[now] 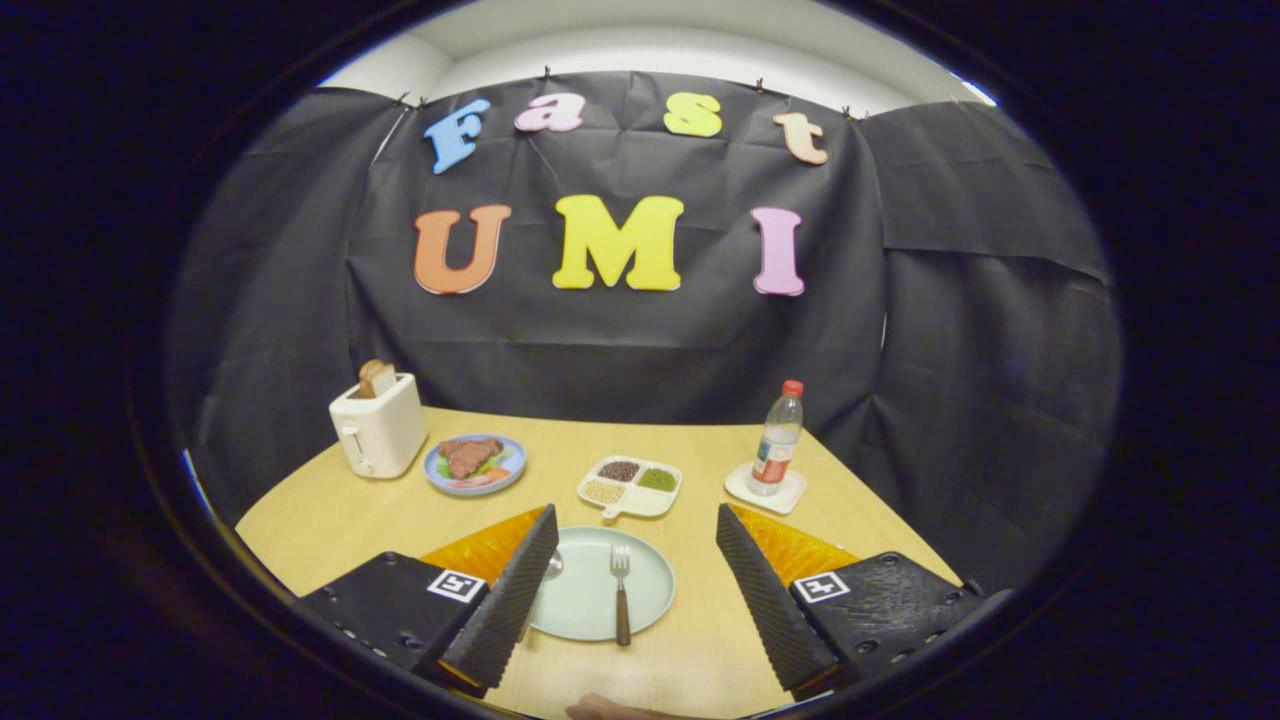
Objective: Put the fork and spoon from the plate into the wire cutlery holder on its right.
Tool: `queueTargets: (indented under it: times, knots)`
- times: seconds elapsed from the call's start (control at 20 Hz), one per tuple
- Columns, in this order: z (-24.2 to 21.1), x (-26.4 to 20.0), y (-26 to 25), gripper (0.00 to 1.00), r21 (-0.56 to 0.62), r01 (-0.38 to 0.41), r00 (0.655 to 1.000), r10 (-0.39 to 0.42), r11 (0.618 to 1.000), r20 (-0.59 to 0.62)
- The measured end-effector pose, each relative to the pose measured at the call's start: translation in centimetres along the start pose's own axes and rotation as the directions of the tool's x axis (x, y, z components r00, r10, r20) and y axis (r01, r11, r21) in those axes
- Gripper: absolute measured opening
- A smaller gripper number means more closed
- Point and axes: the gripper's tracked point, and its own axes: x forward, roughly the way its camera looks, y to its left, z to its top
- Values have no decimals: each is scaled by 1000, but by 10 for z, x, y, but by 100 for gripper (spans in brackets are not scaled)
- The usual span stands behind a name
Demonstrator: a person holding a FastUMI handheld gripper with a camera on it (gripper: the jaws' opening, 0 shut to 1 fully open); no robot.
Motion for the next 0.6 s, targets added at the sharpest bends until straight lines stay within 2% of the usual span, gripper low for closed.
queueTargets:
  times: [0.35,0.6]
  knots:
    - [-44,53,6,96,-13,-3,984,1,1000,-177]
    - [-77,84,13,96,23,-30,955,36,999,-296]
